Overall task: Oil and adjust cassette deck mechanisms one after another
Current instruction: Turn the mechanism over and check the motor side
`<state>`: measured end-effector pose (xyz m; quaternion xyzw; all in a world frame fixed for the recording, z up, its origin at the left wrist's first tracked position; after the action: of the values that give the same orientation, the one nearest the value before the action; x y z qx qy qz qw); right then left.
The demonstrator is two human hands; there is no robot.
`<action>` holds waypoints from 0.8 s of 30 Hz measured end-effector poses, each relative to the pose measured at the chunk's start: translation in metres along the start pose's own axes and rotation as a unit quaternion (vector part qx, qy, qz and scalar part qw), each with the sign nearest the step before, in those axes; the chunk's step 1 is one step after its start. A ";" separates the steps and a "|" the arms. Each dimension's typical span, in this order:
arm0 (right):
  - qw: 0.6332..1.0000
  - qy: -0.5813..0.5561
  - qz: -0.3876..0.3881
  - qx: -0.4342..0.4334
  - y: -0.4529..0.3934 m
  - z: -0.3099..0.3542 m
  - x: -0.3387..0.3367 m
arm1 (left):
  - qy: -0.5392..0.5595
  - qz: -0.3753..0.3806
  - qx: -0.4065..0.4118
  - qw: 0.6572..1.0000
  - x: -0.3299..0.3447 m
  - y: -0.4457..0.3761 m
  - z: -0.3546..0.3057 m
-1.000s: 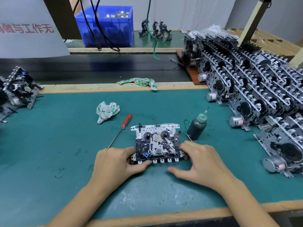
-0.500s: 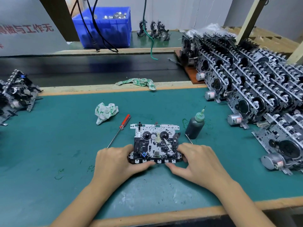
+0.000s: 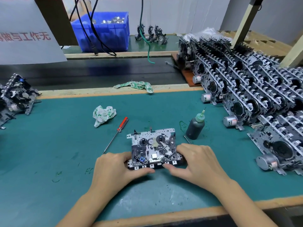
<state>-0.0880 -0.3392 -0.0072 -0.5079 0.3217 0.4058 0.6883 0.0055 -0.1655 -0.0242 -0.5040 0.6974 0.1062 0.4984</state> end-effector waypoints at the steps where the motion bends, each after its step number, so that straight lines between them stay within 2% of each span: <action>1: 1.000 -0.013 0.007 0.020 -0.001 -0.001 -0.001 | 0.019 -0.010 -0.004 1.000 -0.002 0.000 -0.001; 4: 0.986 -0.122 0.009 0.109 -0.001 -0.003 -0.004 | 0.116 -0.045 -0.036 0.992 -0.015 -0.002 -0.004; 7: 0.941 -0.274 0.006 0.197 0.001 -0.005 -0.008 | 0.170 -0.090 -0.044 0.980 -0.030 -0.001 -0.010; 9: 0.909 -0.333 0.036 0.250 0.003 -0.005 -0.005 | 0.171 -0.104 -0.039 0.979 -0.035 0.000 -0.014; 12: 0.879 -0.362 0.098 0.294 0.005 -0.001 0.007 | 0.151 -0.095 -0.056 0.982 -0.030 0.001 -0.010; 16: 0.843 -0.403 0.075 0.348 0.005 -0.002 0.013 | 0.104 -0.075 -0.061 0.990 -0.025 0.005 -0.007; 19: 0.835 -0.420 0.082 0.345 0.006 0.001 0.013 | 0.051 -0.071 -0.035 0.996 -0.031 0.004 -0.009; 21: 0.844 -0.414 0.095 0.328 0.007 0.000 0.011 | 0.011 -0.077 -0.004 0.997 -0.037 0.004 -0.010; 24: 0.872 -0.373 0.123 0.294 0.013 -0.006 0.008 | 0.056 -0.123 0.010 0.991 -0.049 0.002 -0.011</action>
<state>-0.0958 -0.3414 -0.0210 -0.0497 0.2052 0.5332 0.8192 -0.0030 -0.1424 0.0192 -0.5861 0.6576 0.0084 0.4732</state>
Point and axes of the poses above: each hand's wrist, its own y-axis away from the middle knuckle, its own x-axis out of the palm, z = x × y, the point moved 6 cm from there along -y, towards the middle knuckle, and after that the axes turned 11 degrees about -z, right-handed, at the moved point
